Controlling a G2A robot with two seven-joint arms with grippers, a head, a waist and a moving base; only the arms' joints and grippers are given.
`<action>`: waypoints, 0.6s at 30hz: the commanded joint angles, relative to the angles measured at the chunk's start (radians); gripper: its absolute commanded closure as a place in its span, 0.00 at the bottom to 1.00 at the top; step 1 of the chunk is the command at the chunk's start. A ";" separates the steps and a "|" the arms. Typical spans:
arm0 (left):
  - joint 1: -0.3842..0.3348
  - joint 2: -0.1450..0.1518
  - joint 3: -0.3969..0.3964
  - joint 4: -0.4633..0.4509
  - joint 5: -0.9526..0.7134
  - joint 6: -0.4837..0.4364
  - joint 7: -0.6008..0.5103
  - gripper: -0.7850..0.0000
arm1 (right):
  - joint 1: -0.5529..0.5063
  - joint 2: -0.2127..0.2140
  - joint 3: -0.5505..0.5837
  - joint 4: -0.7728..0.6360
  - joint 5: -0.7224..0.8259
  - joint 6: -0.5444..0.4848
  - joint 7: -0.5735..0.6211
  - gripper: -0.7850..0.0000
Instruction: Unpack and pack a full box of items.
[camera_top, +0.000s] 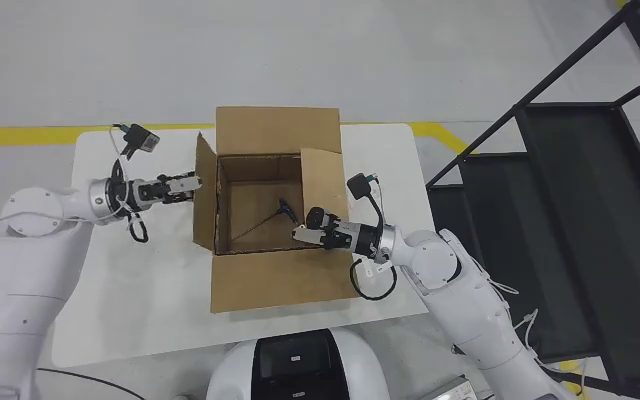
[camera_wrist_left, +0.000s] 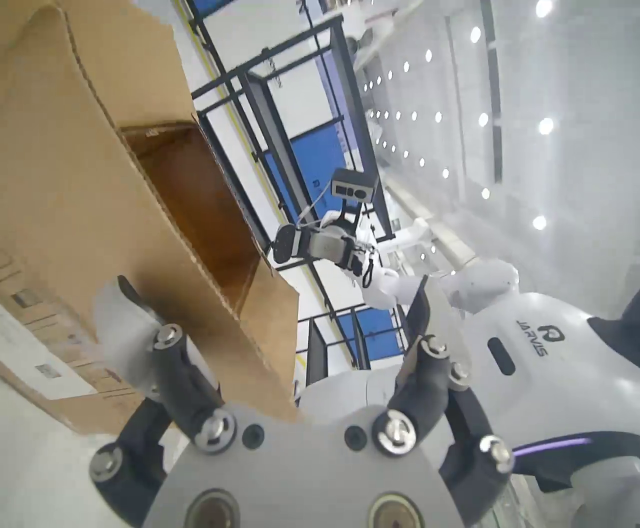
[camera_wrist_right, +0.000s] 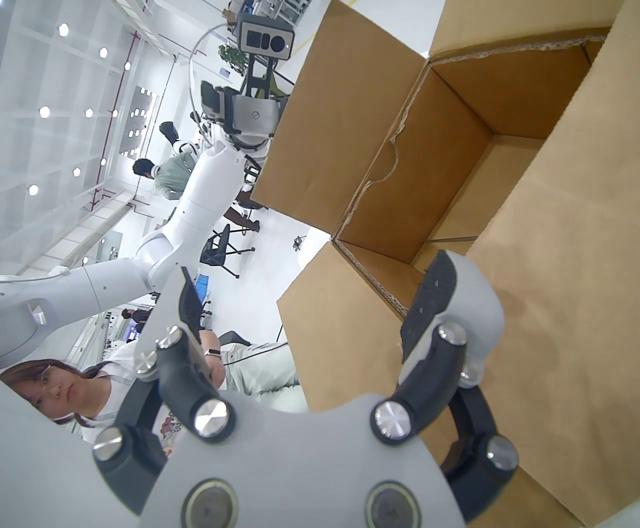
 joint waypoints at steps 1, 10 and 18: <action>-0.029 -0.014 0.063 0.008 0.041 -0.017 0.019 0.00 | 0.000 0.000 0.000 0.000 0.000 0.000 0.000 0.00; -0.142 -0.069 0.261 0.091 0.122 -0.080 0.081 0.00 | 0.000 0.000 0.000 0.000 0.000 0.000 0.000 0.00; -0.171 -0.075 0.303 0.129 0.136 -0.106 0.108 0.00 | 0.000 0.000 0.000 0.000 0.000 0.000 0.000 0.00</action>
